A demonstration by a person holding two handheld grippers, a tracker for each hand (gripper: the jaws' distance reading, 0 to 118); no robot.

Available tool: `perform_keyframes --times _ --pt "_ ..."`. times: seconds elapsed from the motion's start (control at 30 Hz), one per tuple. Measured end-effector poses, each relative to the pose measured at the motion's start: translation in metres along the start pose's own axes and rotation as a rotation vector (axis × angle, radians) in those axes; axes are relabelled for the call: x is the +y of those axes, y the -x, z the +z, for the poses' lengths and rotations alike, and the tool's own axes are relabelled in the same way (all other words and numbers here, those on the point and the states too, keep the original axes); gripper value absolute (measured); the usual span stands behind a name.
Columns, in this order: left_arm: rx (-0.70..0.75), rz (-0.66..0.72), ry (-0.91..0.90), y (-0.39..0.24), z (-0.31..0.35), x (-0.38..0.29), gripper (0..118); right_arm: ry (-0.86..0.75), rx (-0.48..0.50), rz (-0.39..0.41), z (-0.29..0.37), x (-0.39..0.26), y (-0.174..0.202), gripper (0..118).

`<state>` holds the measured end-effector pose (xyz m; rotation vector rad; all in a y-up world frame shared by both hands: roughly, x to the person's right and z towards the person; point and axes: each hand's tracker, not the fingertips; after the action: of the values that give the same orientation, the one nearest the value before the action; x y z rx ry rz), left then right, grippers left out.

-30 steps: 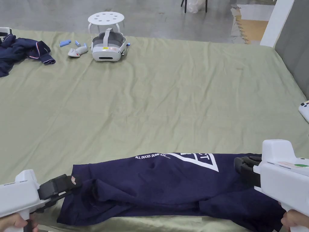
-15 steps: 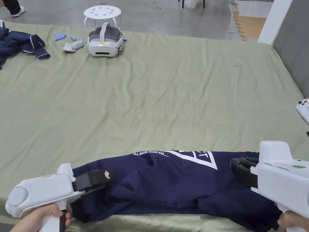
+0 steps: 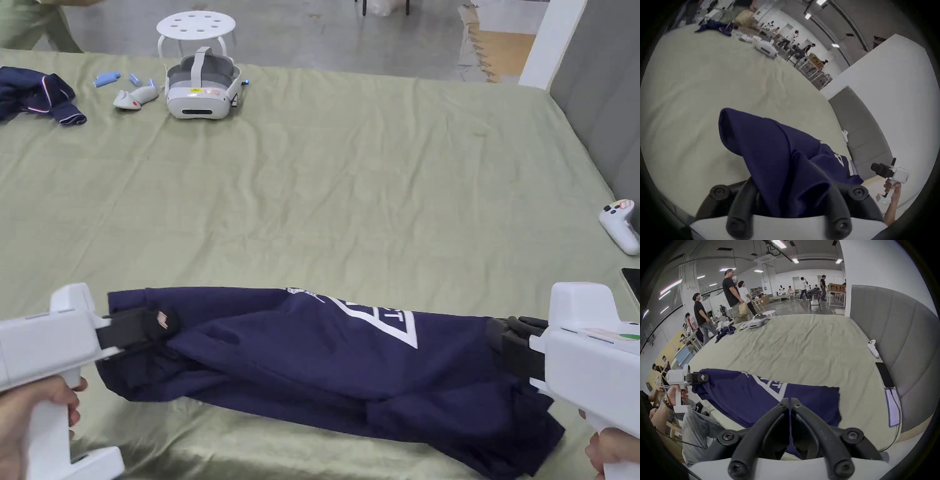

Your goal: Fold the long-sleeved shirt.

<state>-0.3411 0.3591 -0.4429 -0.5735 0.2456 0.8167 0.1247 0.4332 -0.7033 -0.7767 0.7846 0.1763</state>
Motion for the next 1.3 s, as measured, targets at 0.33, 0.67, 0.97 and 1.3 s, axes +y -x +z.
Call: perform_keyframes --times 0.33,0.67,0.97,1.3 --pt "0.154 0.049 -0.069 0.051 0.035 0.067 22 0.004 -0.023 -0.013 0.003 -0.003 -0.003 1" --pt "-0.217 -0.135 -0.06 -0.078 0.033 0.043 22 -0.015 -0.009 -0.017 0.006 -0.001 0.0 1" --pt "-0.34 -0.262 0.228 -0.186 -0.075 -0.027 22 -0.037 -0.015 -0.046 0.02 -0.006 -0.009 1" --pt "-0.308 -0.144 0.371 -0.175 -0.174 -0.08 109 -0.058 -0.061 -0.096 0.046 -0.017 -0.041 1"
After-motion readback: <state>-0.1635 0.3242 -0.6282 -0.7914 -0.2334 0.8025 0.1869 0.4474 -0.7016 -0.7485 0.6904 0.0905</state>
